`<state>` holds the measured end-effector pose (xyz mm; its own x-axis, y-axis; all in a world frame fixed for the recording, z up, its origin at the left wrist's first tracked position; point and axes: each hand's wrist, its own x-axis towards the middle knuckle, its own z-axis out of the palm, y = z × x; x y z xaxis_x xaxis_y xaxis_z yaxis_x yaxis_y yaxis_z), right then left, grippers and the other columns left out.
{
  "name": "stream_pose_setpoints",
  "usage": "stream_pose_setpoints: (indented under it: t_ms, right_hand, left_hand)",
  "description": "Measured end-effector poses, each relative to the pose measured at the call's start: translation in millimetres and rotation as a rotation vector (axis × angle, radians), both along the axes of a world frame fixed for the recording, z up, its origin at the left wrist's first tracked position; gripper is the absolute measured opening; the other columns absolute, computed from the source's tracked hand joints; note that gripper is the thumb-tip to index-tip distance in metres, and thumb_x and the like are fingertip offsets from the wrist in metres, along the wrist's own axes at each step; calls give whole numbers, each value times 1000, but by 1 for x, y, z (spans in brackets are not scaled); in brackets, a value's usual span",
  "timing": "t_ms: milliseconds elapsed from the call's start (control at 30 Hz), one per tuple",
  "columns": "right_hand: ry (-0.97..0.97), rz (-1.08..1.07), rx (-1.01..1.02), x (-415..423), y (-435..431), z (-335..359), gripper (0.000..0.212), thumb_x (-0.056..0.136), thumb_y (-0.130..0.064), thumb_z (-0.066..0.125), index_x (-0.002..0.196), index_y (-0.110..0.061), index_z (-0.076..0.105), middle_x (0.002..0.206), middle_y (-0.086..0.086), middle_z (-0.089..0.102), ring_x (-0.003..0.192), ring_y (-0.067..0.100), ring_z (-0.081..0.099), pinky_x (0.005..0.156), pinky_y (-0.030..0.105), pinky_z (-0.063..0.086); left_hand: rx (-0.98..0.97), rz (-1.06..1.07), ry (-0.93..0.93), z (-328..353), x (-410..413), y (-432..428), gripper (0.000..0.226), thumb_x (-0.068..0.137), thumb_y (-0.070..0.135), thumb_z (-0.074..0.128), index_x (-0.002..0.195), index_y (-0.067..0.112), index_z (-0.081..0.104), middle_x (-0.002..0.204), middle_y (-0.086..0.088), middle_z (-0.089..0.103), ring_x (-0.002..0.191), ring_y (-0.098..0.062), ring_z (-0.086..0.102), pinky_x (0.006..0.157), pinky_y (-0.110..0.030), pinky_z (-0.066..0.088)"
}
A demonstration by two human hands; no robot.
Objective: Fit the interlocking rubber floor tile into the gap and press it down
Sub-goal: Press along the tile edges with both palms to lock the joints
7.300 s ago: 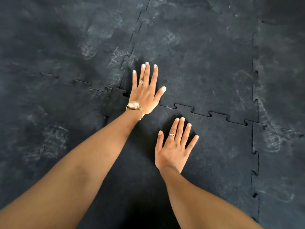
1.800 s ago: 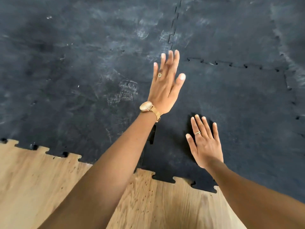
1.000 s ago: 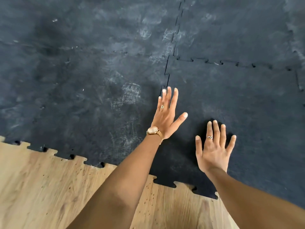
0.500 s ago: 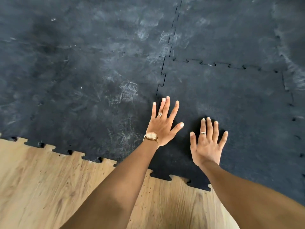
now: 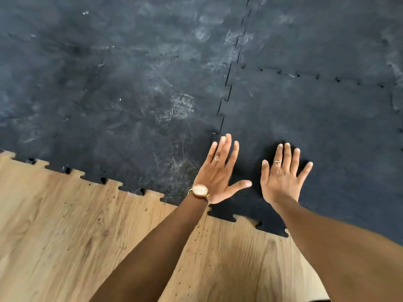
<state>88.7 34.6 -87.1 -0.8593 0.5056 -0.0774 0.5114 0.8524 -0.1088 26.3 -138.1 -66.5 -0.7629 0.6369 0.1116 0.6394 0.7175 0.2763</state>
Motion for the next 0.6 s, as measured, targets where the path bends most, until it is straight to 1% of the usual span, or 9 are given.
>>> stream_pose_setpoints:
  t_ms: [67,200,233,300,333,367,433,533,600]
  right_hand:
    - [-1,-2,2,-2,-1,0,63,100,-41,12,153,-7,10,163,8,10,150,29,0,116,63,0]
    - [19,2,-8,0,-1,4,69,96,-45,10,152,-6,17,161,10,18,149,31,6,115,64,4]
    - [35,5,-6,0,-2,4,70,95,-45,11,152,-5,19,161,10,20,149,31,8,115,65,5]
    - [70,-1,-8,0,-2,2,69,96,-45,14,151,-5,23,160,11,23,149,32,11,115,65,6]
    - [85,-2,-10,-1,-1,3,68,96,-45,15,151,-5,24,159,11,24,149,32,11,115,64,5]
    - [89,-2,-13,-1,-1,2,68,96,-45,17,151,-5,25,159,11,24,149,32,11,116,64,4]
    - [89,-4,-19,0,0,1,67,97,-45,19,151,-6,24,160,10,23,149,31,10,116,63,3]
    - [98,-6,-18,0,0,-1,66,97,-45,19,151,-7,24,160,9,22,149,30,9,117,62,3]
    - [90,-8,-28,0,1,0,66,97,-45,18,151,-7,23,161,9,21,150,30,8,117,62,3]
  left_hand:
    - [-199,-112,48,-17,0,0,85,94,69,19,154,13,-6,160,-19,-15,148,-29,-18,119,-55,5]
    - [-123,-131,-45,-10,-5,-1,89,89,74,11,151,16,-16,159,-17,-21,146,-27,-23,119,-53,1]
    - [-8,-57,-161,-5,-6,2,90,86,76,7,149,18,-20,159,-15,-24,145,-25,-27,120,-52,-3]
    - [370,164,-399,13,-10,10,92,83,80,8,145,22,-25,158,-9,-27,143,-18,-32,119,-45,-14]
    - [518,223,-414,24,-14,13,90,84,78,11,144,22,-25,158,-6,-27,144,-17,-31,119,-41,-17]
    - [553,221,-351,31,-16,15,88,86,73,14,145,20,-24,157,-5,-27,145,-19,-28,118,-39,-18]
    - [370,90,-157,24,-19,14,83,91,63,17,148,15,-21,157,-7,-25,147,-25,-23,119,-45,-13]
    - [-101,-33,1,-10,-24,9,80,95,65,12,149,15,-20,159,-18,-18,147,-28,-20,120,-54,1]
    - [-147,-83,-24,-20,-25,8,83,93,67,12,150,16,-18,160,-19,-15,148,-28,-18,120,-53,-1]
